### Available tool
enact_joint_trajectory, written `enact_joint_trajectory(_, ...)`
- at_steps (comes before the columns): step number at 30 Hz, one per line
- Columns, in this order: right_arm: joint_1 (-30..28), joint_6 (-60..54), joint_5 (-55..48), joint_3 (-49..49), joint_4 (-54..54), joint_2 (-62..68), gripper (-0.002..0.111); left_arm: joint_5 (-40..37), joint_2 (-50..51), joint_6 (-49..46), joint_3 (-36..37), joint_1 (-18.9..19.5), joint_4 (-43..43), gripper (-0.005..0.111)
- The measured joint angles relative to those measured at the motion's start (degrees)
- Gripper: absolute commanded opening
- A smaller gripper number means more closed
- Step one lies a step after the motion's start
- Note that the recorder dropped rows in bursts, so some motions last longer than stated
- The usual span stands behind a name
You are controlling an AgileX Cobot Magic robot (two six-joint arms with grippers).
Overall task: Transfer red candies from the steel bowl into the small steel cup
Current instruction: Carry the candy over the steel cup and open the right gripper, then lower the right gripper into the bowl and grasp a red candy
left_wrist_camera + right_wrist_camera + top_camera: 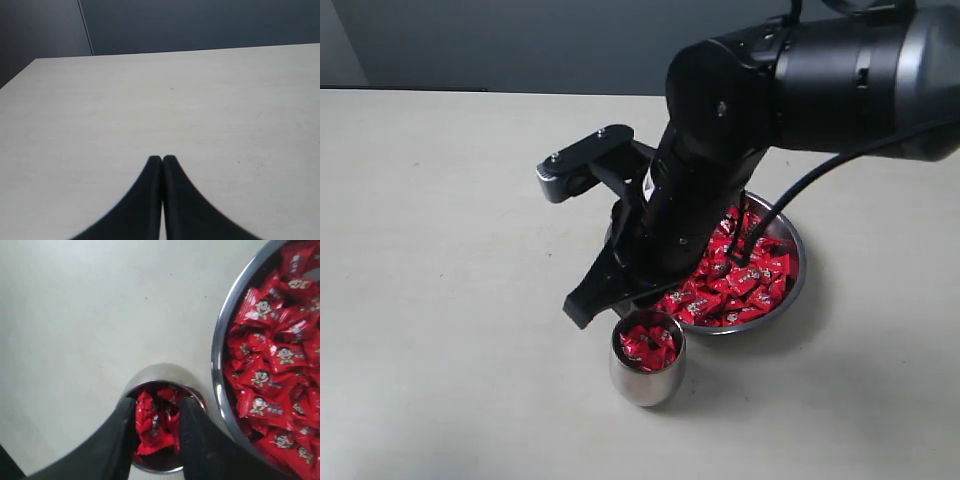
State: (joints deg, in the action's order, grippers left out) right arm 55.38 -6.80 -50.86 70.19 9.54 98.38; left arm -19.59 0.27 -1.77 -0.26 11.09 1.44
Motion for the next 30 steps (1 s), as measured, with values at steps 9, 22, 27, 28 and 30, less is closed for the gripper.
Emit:
enact_joint_trajectory(9, 0.00, 15.50, 4.21, 0.00, -23.55, -3.35, 0.030, 0.00, 0.00, 0.00, 0.00, 0.00, 0.00, 0.000)
enact_joint_trajectory(22, -10.71, 30.59, 5.65, 0.00, -33.20, 2.40, 0.023, 0.00, 0.00, 0.00, 0.00, 0.00, 0.00, 0.000)
enact_joint_trajectory(27, -17.10, 25.44, 7.40, 0.41, -23.41, 4.94, 0.023, 0.00, 0.00, 0.00, 0.00, 0.00, 0.00, 0.000)
enact_joint_trajectory(28, -18.20, 23.65, 7.40, 0.68, -20.64, 5.54, 0.023, 0.00, 0.00, 0.00, 0.00, 0.00, 0.00, 0.000)
enact_joint_trajectory(30, -19.87, 20.28, 7.40, 1.09, -15.43, 6.76, 0.023, 0.00, 0.00, 0.00, 0.00, 0.00, 0.00, 0.000)
